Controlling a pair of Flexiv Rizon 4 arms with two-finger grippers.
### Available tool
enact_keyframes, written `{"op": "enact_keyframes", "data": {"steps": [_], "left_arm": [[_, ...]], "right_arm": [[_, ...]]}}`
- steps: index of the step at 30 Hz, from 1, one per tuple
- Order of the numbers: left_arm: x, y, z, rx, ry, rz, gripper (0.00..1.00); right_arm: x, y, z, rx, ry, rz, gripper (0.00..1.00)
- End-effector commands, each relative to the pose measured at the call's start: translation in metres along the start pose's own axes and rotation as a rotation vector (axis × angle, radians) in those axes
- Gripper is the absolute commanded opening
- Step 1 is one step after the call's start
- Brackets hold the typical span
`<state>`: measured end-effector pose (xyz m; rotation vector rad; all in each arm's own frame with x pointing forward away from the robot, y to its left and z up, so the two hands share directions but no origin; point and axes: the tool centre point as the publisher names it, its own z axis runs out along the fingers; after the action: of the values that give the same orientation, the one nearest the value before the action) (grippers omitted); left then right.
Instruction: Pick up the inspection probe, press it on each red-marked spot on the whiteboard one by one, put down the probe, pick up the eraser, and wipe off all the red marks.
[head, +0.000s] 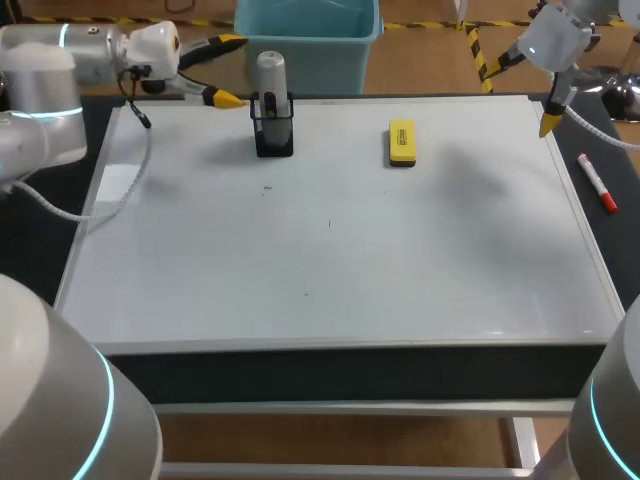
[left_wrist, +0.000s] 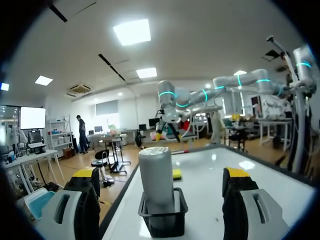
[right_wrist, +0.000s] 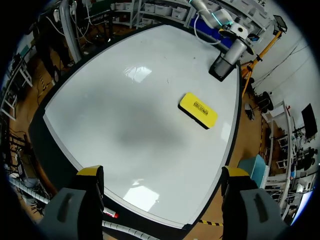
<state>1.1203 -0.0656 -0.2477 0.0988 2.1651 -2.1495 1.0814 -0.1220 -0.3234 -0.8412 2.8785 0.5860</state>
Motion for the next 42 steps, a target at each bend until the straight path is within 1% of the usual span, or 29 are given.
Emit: {"op": "enact_keyframes", "data": {"steps": [1, 4, 7, 9, 13, 16, 22, 26, 30, 32, 35, 42], "left_arm": [[0.013, -0.009, -0.011, -0.208, -0.279, 0.008, 1.00], [0.016, -0.009, -0.019, -0.228, -0.302, 0.004, 1.00], [0.020, -0.008, -0.026, -0.271, -0.327, 0.004, 1.00], [0.023, -0.007, -0.031, -0.276, -0.341, -0.004, 1.00], [0.028, -0.006, -0.037, -0.313, -0.371, -0.014, 1.00], [0.033, -0.005, -0.042, -0.336, -0.383, -0.016, 1.00], [0.042, -0.002, -0.050, -0.353, -0.393, -0.028, 1.00], [0.049, 0.001, -0.055, -0.392, -0.410, -0.033, 1.00], [0.059, 0.004, -0.063, -0.407, -0.435, -0.046, 1.00], [0.064, 0.005, -0.066, -0.422, -0.461, -0.055, 1.00], [0.071, 0.007, -0.073, -0.421, -0.486, -0.073, 1.00], [0.071, 0.007, -0.073, -0.421, -0.486, -0.073, 1.00]], "right_arm": [[-0.001, 0.000, -0.001, 0.002, 0.005, -0.001, 1.00], [-0.001, 0.000, -0.001, 0.002, 0.005, -0.001, 1.00], [-0.001, 0.000, -0.001, 0.002, 0.005, -0.001, 1.00], [-0.001, 0.000, -0.001, 0.002, 0.005, -0.001, 1.00], [-0.001, 0.000, -0.001, 0.002, 0.005, -0.001, 1.00], [-0.001, 0.000, -0.001, 0.002, 0.005, -0.001, 1.00], [-0.001, 0.000, -0.001, 0.002, 0.005, -0.001, 1.00], [-0.001, 0.000, -0.001, 0.002, 0.005, -0.001, 1.00], [-0.001, 0.000, -0.001, 0.002, 0.005, -0.001, 1.00], [-0.001, 0.000, -0.001, 0.002, 0.005, -0.001, 1.00], [-0.001, 0.000, -0.001, 0.002, 0.005, -0.001, 1.00], [-0.001, 0.000, -0.001, 0.002, 0.005, -0.001, 1.00]]}}
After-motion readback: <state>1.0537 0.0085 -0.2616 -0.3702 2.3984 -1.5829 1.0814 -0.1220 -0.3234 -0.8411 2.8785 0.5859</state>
